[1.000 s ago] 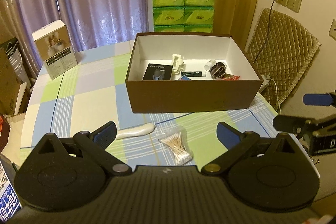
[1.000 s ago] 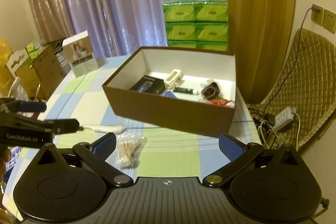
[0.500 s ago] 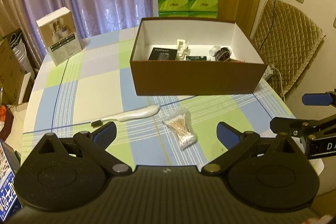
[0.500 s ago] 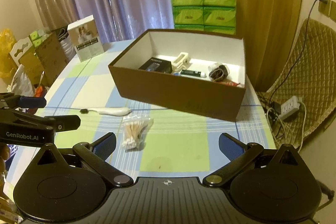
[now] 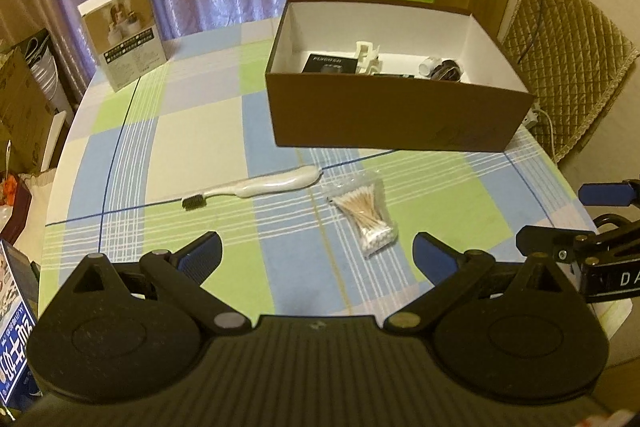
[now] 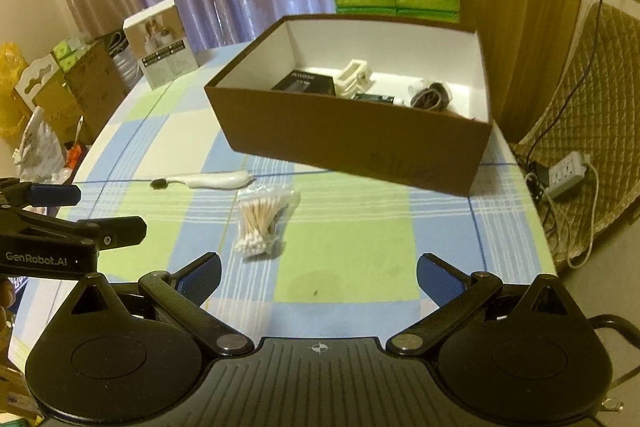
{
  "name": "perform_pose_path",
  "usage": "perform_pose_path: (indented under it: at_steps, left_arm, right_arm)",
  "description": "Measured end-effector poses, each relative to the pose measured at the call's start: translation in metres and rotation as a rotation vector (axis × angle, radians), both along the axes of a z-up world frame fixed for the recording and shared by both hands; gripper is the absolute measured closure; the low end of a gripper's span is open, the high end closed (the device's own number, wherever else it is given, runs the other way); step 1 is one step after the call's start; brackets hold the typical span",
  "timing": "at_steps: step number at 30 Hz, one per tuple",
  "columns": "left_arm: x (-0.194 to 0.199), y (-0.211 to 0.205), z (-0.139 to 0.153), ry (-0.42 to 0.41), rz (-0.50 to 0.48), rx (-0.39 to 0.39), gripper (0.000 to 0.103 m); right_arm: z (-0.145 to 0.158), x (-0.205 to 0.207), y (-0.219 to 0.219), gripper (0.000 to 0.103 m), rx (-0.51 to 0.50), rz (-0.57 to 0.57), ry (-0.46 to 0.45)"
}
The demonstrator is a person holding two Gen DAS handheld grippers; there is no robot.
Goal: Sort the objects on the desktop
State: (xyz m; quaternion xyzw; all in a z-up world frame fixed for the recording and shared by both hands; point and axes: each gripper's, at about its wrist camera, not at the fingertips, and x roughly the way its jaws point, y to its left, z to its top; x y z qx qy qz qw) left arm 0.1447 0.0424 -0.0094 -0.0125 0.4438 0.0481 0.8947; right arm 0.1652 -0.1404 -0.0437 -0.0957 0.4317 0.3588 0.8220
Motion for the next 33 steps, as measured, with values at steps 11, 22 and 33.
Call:
perform_pose_path:
  at_steps: [11,22,33]
  left_arm:
    - [-0.001,0.031,-0.024,0.031,0.031,-0.011,0.003]
    - [0.009,0.067,-0.049,0.027,0.051,-0.009,0.005]
    - [0.04,0.089,-0.073,0.028,0.015,-0.005,0.005]
  right_arm:
    - [-0.026,-0.001,0.031,0.002,-0.015,0.051,0.028]
    - [-0.057,0.003,0.067,0.002,0.005,0.108,0.03]
    - [-0.085,0.024,0.104,0.022,-0.037,0.126,0.012]
